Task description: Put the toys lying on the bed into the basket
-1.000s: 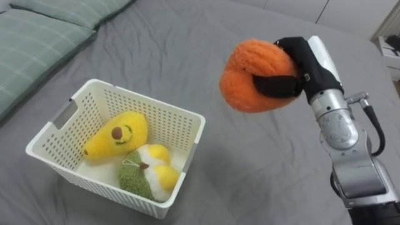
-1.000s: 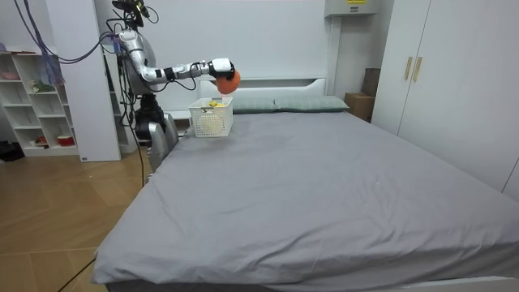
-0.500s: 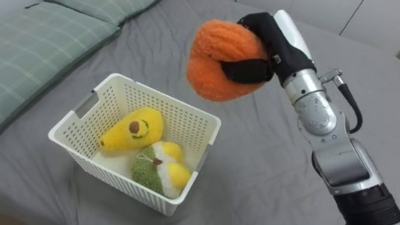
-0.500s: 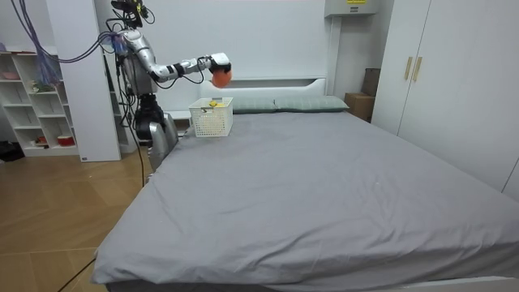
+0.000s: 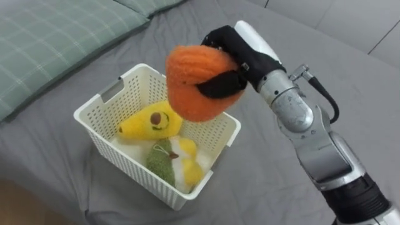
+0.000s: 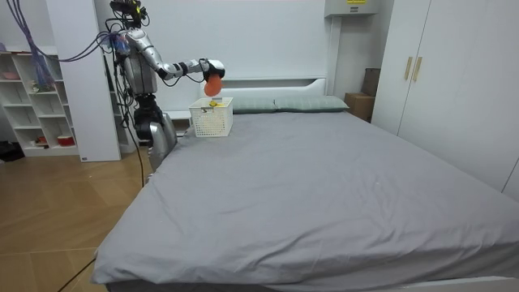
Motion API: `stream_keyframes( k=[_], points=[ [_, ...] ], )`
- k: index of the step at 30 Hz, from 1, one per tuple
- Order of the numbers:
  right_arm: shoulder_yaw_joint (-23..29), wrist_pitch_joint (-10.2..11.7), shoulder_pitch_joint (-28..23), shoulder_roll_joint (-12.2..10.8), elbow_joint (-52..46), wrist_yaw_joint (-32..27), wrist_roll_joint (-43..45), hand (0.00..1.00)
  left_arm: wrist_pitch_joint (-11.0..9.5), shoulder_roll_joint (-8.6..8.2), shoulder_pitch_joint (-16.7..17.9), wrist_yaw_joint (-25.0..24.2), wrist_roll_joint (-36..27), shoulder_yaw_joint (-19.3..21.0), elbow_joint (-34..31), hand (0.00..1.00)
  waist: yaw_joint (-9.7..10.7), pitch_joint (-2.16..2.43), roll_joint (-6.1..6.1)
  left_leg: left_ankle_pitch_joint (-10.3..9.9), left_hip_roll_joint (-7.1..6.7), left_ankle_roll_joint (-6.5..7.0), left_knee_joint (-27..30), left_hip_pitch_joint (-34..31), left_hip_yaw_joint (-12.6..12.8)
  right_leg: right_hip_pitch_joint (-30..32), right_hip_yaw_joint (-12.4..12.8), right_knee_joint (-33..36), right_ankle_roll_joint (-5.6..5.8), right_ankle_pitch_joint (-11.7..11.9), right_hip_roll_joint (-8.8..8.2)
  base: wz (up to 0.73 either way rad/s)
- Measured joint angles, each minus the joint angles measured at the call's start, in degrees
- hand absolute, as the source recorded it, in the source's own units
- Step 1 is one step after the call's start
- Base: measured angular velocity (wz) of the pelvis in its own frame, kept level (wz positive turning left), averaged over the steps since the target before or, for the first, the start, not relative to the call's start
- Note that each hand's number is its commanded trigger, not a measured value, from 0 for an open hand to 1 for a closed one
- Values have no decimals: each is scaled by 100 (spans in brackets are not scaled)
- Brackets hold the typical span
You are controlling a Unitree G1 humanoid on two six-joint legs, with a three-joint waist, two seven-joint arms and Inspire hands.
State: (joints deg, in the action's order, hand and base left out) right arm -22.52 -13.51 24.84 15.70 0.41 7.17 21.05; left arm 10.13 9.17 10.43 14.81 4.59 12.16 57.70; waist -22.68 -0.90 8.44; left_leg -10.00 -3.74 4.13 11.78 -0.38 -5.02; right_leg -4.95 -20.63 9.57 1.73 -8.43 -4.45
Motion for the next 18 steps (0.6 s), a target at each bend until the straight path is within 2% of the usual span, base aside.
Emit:
stream_keyframes(
  k=[4, 10, 18],
  points=[
    [-284, -39, -6, -7, 465, 115, 129, 0, 65, 6, 1, -1, 2, 5, -3, 0, -95, -7, 10, 9, -5, -2, 5, -23, -23, 7, 2, -2, 0, 0, 1, 2],
    [-334, -116, -33, -40, 851, 172, 179, 0, 87, 11, -41, -11, 2, 66, -61, 0, -134, -25, 68, 9, -5, -3, 2, -54, -26, 30, -5, -9, 0, 0, 6, 0],
    [-335, -137, -38, -40, 1215, 167, 177, 0, 99, 32, -113, -24, -4, 67, -86, 0, -139, -7, 130, 10, -9, -2, 5, -38, -13, -15, -32, -81, 0, 1, 13, 0]
  ],
)
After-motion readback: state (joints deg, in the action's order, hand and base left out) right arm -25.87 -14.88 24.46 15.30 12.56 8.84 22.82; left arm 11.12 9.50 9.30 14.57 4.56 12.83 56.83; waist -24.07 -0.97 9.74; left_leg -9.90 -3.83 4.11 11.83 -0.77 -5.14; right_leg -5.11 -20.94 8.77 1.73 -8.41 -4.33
